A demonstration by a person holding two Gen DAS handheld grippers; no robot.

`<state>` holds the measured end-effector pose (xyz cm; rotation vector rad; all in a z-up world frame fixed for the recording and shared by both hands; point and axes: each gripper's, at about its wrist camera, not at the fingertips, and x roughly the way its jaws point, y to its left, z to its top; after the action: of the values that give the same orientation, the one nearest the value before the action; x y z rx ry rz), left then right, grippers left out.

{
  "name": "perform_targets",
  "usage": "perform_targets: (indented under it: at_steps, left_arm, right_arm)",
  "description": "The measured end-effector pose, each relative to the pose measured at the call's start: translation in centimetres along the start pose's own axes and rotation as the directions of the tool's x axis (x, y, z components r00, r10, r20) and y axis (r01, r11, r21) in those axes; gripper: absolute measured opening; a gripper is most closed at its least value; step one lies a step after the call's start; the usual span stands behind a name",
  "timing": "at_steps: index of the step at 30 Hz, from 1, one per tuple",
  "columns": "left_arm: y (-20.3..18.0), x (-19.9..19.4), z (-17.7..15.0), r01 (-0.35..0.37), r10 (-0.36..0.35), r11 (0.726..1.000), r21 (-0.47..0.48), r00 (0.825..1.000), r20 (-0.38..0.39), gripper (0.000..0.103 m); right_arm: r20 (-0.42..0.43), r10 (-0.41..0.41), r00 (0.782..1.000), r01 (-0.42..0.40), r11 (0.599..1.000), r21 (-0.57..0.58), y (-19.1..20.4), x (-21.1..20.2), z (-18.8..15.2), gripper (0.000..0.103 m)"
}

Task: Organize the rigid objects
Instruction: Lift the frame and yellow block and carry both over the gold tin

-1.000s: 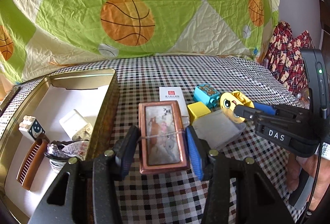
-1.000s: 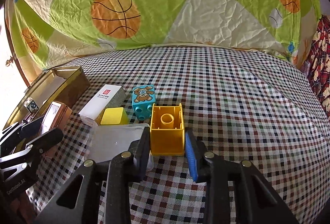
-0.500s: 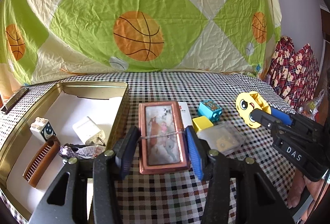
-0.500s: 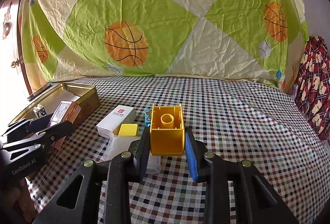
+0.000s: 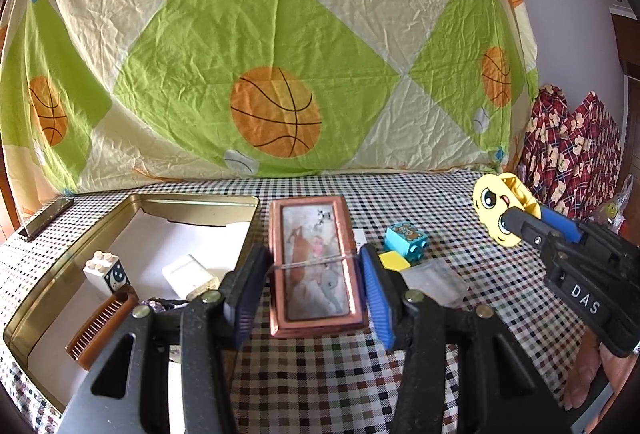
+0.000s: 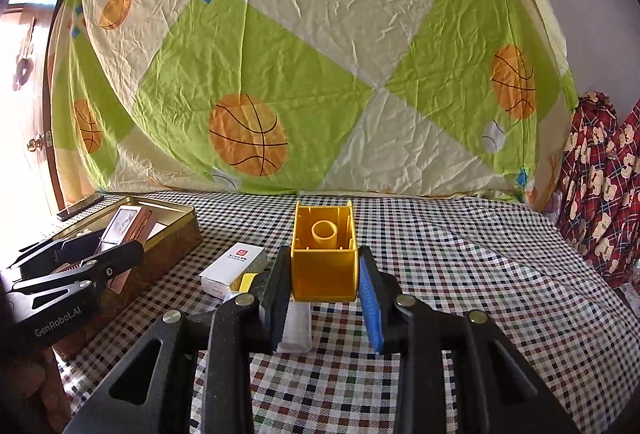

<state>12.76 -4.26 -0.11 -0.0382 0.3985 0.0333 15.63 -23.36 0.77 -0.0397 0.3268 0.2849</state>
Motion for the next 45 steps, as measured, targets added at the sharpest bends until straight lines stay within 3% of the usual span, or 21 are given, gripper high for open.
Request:
perform_targets:
  at_steps: [12, 45]
  left_arm:
    - [0.1, -1.5, 0.0, -0.002, 0.002, 1.0, 0.002, 0.997, 0.073, 0.047]
    - [2.3, -3.3, -0.5, -0.006, 0.014, 0.998, -0.065, 0.993, 0.116, 0.047]
  right_arm:
    - [0.005, 0.0, 1.0, 0.0, 1.0, 0.019, 0.0, -0.5, -0.2, 0.034]
    - [0.019, 0.053, 0.998, -0.054, 0.999, 0.01, 2.1, -1.4, -0.3, 0.034]
